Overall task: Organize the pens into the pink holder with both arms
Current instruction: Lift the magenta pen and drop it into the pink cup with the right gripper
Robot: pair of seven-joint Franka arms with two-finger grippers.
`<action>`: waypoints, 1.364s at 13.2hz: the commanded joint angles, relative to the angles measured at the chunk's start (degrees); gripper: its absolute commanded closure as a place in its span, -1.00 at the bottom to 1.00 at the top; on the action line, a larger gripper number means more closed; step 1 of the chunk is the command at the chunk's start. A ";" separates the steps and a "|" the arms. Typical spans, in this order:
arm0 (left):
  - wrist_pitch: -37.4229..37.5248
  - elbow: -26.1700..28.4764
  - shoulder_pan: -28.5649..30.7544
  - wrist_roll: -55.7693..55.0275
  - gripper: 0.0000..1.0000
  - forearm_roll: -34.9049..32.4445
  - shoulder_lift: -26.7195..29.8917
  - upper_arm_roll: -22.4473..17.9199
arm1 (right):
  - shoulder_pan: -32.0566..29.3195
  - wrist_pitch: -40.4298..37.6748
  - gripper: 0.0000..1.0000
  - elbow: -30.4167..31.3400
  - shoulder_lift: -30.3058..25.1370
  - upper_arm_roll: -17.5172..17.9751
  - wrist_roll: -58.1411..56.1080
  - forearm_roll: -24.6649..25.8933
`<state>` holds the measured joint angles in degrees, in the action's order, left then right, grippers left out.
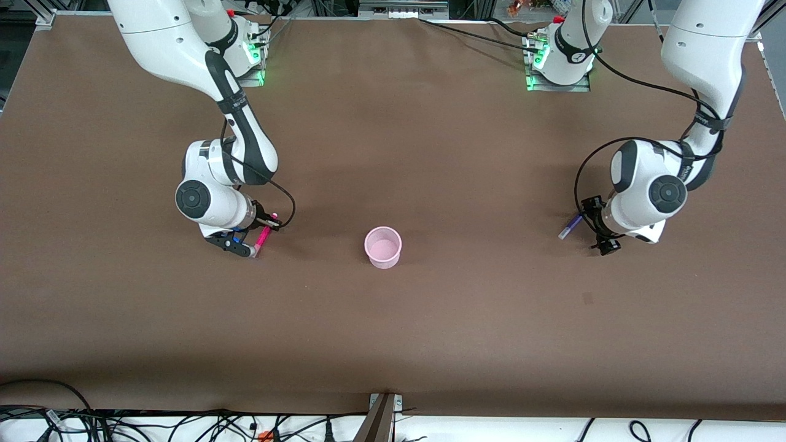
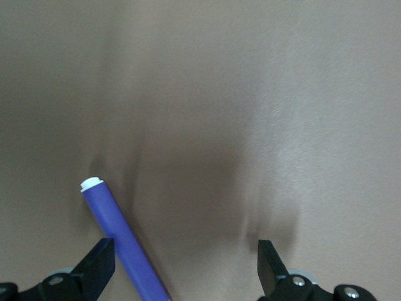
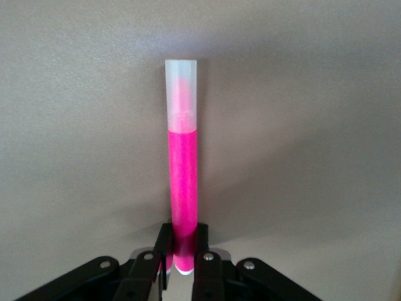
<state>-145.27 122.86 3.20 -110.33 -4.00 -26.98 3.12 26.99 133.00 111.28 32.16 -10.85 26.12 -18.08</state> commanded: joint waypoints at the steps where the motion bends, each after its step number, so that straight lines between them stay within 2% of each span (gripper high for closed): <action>1: -1.51 4.14 -0.39 -1.99 -1.00 -1.18 3.94 0.05 | -0.19 -4.03 1.00 -2.63 -1.05 0.13 -0.98 -4.22; 4: -1.77 5.99 -0.74 -2.69 -0.95 -1.18 4.74 1.01 | -0.54 -18.27 1.00 -13.08 -0.18 0.04 1.81 -15.89; 5: -1.86 6.08 -0.83 -3.56 -0.71 -1.18 4.74 1.02 | -0.45 -20.04 1.00 -15.63 0.44 0.04 4.27 -20.02; 6: -1.95 6.08 -0.83 -3.75 -0.64 -1.18 4.74 1.02 | -0.02 -21.02 1.00 -17.31 0.88 0.13 7.16 -24.15; 9: -3.00 6.17 -0.83 -3.66 -0.63 -1.18 4.21 0.93 | 0.25 -20.94 1.00 -19.35 1.59 3.12 13.77 -40.30; 10: -3.01 6.25 -0.83 -3.66 -0.45 -1.18 3.78 0.93 | 0.43 -20.77 1.00 -19.70 2.02 3.29 15.61 -47.24; 11: -3.01 6.25 -0.83 -3.75 -0.18 -1.18 3.86 0.93 | 0.78 -20.33 1.00 -20.22 2.64 3.99 17.28 -52.70; 14: -3.01 6.25 -0.83 -4.89 0.69 -1.18 3.86 0.84 | 2.44 -18.31 1.00 -20.58 3.78 4.35 21.24 -63.89; 16: -3.01 6.17 -0.91 -4.89 0.99 -1.18 4.04 0.93 | 3.50 -16.64 1.00 -22.41 5.10 4.35 22.04 -67.16; 18: -2.57 6.08 -1.09 -4.80 1.00 -1.18 4.65 0.93 | 4.99 -13.93 1.00 -25.05 7.38 4.35 22.31 -70.58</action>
<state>-147.25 127.91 2.38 -113.22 -4.00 -23.99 3.99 30.57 116.86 90.29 36.57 -6.46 46.86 -85.71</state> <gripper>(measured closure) 0.824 0.833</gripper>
